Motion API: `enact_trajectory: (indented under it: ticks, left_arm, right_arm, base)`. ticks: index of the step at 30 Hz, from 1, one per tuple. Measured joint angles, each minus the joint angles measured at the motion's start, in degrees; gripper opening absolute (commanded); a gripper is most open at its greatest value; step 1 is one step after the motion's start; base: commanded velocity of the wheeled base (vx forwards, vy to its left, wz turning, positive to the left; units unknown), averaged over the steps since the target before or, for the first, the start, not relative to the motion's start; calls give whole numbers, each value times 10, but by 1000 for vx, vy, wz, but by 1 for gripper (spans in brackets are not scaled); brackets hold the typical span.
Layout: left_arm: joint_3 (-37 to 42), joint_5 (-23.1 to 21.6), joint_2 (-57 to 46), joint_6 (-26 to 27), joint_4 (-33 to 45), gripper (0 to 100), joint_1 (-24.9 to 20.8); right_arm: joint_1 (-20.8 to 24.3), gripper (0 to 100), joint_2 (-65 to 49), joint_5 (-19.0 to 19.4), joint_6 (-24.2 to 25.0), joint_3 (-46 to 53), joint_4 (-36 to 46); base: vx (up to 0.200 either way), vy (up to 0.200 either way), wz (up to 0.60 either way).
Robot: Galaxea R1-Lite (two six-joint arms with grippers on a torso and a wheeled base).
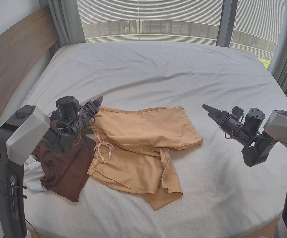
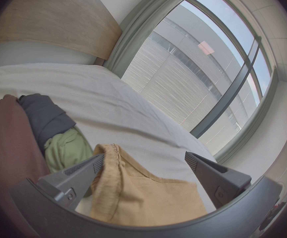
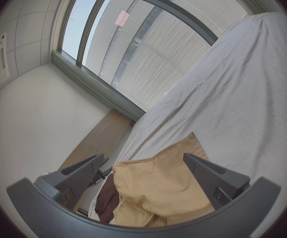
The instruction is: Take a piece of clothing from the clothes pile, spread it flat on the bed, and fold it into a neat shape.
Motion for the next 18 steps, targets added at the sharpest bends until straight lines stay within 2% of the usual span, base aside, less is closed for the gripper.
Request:
enact_trajectory:
  ticks: [6,10,18]
  left_arm:
    - [74,-3,-37,33,23,100,8]
    - [133,-21,-74,42,23,100,11]
    - [305,-119,-180,49,-7,100,12]
  right_arm:
    - [39,100,-40,0,-72,94,-5]
    - [65,100,-60,0,-92,138,-5]
    - [103,100,-84,0,-129,207,-8]
  base:
    - [0,0,0]
    - [0,0,0]
    - [0,0,0]
